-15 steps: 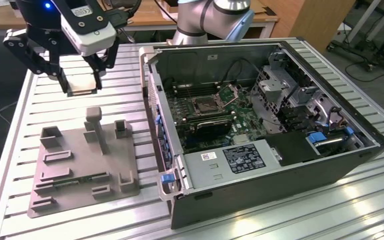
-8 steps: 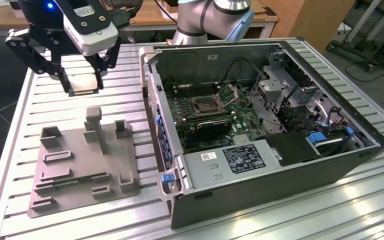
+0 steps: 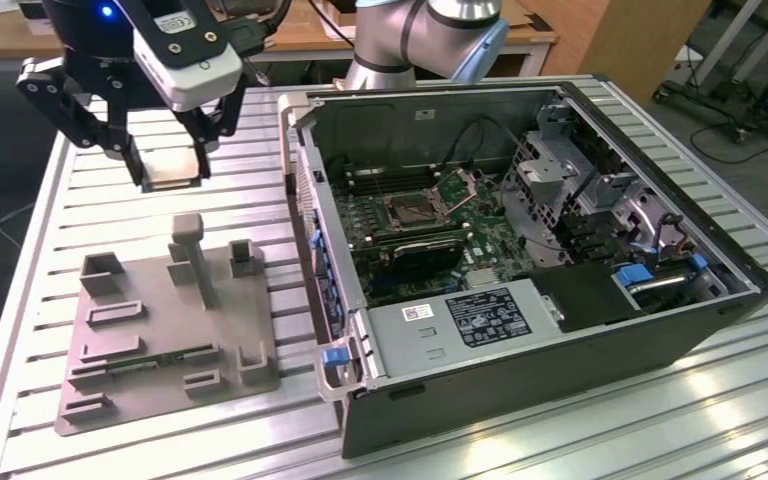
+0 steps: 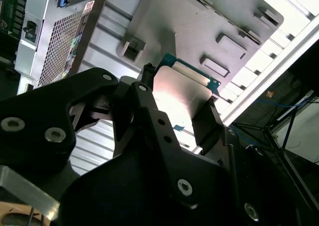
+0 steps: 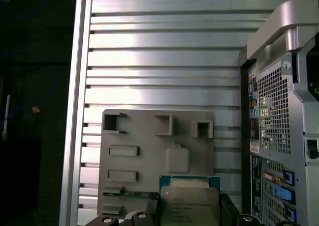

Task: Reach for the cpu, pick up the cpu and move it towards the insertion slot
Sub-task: 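Pick up the cpu and move it towards the insertion slot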

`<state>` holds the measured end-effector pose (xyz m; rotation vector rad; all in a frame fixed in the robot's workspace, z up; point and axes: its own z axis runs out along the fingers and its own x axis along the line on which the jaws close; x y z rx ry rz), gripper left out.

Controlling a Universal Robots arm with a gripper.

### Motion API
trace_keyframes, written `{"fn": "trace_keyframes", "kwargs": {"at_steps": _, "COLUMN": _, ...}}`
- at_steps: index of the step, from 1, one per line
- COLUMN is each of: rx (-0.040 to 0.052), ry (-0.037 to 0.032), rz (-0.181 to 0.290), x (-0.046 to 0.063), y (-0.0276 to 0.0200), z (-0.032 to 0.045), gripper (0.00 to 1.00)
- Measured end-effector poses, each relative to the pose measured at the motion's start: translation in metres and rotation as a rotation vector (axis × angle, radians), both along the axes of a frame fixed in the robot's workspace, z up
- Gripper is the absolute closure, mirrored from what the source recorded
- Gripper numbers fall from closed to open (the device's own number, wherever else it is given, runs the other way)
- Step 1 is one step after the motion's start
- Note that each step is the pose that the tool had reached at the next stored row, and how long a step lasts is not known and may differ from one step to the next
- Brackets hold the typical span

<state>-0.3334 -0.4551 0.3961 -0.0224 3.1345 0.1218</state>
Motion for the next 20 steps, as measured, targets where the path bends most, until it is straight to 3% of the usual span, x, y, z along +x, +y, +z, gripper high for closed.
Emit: {"fn": "trace_keyframes", "kwargs": {"at_steps": 20, "rx": 0.0, "ry": 0.0, "rz": 0.0, "x": 0.0068, "y": 0.0, "z": 0.0, "gripper": 0.45}}
